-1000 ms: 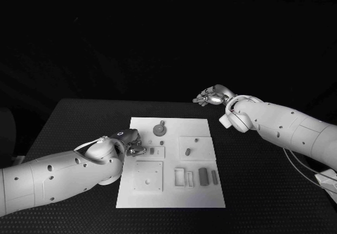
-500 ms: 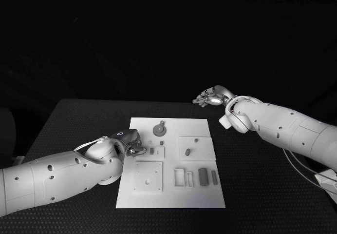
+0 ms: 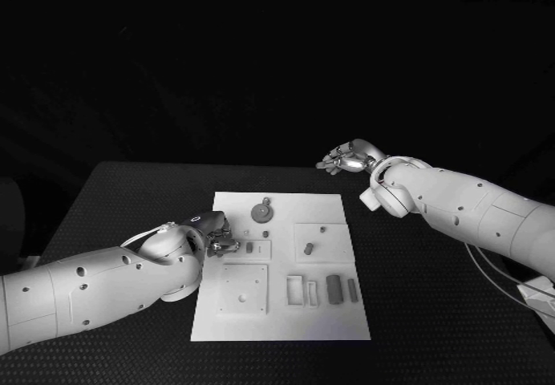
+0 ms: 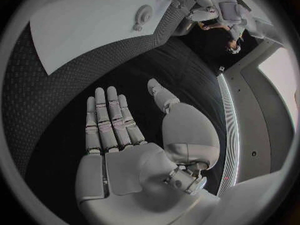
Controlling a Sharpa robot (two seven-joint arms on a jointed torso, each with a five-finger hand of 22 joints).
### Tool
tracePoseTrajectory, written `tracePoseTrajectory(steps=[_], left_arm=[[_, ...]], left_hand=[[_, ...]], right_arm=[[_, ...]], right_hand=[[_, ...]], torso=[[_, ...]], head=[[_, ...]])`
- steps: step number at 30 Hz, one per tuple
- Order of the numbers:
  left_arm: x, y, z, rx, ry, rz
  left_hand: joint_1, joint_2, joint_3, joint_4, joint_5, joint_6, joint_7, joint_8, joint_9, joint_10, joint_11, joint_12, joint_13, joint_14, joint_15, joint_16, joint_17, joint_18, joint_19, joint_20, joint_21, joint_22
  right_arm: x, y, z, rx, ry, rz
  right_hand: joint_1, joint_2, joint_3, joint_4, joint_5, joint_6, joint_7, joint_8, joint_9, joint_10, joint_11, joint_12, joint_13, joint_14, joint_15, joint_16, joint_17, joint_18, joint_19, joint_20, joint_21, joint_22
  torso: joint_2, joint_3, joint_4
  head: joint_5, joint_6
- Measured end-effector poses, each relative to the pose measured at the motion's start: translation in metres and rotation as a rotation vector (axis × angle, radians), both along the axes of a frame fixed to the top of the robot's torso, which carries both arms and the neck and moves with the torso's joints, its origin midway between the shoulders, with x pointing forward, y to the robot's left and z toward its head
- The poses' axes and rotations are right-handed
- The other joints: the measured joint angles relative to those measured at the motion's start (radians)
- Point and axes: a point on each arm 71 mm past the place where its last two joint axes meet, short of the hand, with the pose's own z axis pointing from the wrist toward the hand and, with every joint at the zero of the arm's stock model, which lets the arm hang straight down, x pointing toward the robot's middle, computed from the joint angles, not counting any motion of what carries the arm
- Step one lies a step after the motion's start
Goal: Assemble the parts on the task board
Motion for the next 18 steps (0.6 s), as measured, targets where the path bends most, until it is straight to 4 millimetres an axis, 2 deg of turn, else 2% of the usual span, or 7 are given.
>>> tracePoseTrajectory(steps=[11,12,18], left_arm=[[-0.0008,-0.0002,0.0004,0.005,0.004,0.005],[-0.0009,-0.0002,0.0004,0.007,0.003,0.005],[-0.0014,-0.0004,0.0003,0.017,-0.002,0.0]], left_hand=[[-0.005,0.005,0.0,0.0,0.004,0.0,0.0,-0.001,0.001,0.0,0.0,0.004,0.002,0.0,0.0,0.0,-0.002,-0.002,-0.001,-0.001,0.005,0.0],[-0.005,0.005,0.0,0.0,0.009,0.0,0.0,-0.001,0.001,0.0,0.0,0.004,0.002,0.0,0.0,0.0,-0.003,-0.006,-0.003,-0.003,0.005,0.0],[-0.005,0.005,0.0,0.0,0.009,0.0,0.0,0.002,0.001,0.0,0.0,0.008,0.004,0.0,0.0,0.008,-0.004,0.001,-0.004,-0.004,0.009,0.0]], right_arm=[[-0.0001,0.0,0.0,0.0,0.001,0.001],[-0.0001,0.0,0.0,0.0,0.001,0.001],[-0.0001,-0.0003,-0.0001,0.0,0.001,0.0]], right_hand=[[0.0,0.0,0.0,0.0,0.0,0.0,0.0,0.0,0.0,0.0,0.0,0.0,-0.001,0.0,0.0,0.0,0.0,0.0,0.0,0.0,0.0,0.001],[0.0,0.0,0.0,0.0,0.0,0.0,0.0,0.0,0.0,0.0,0.0,0.0,-0.001,0.0,0.0,0.0,0.0,0.0,0.0,0.0,0.0,0.001],[0.0,0.0,0.0,0.0,0.0,0.0,0.0,0.0,0.0,0.0,0.0,0.0,-0.001,0.0,0.0,0.0,0.001,0.0,0.0,0.0,-0.004,0.001]], torso=[[0.0,-0.0001,0.0004],[0.0,-0.0001,0.0004],[0.0,-0.0001,0.0003]], head=[[-0.001,-0.006],[-0.001,-0.006],[-0.001,-0.008]])
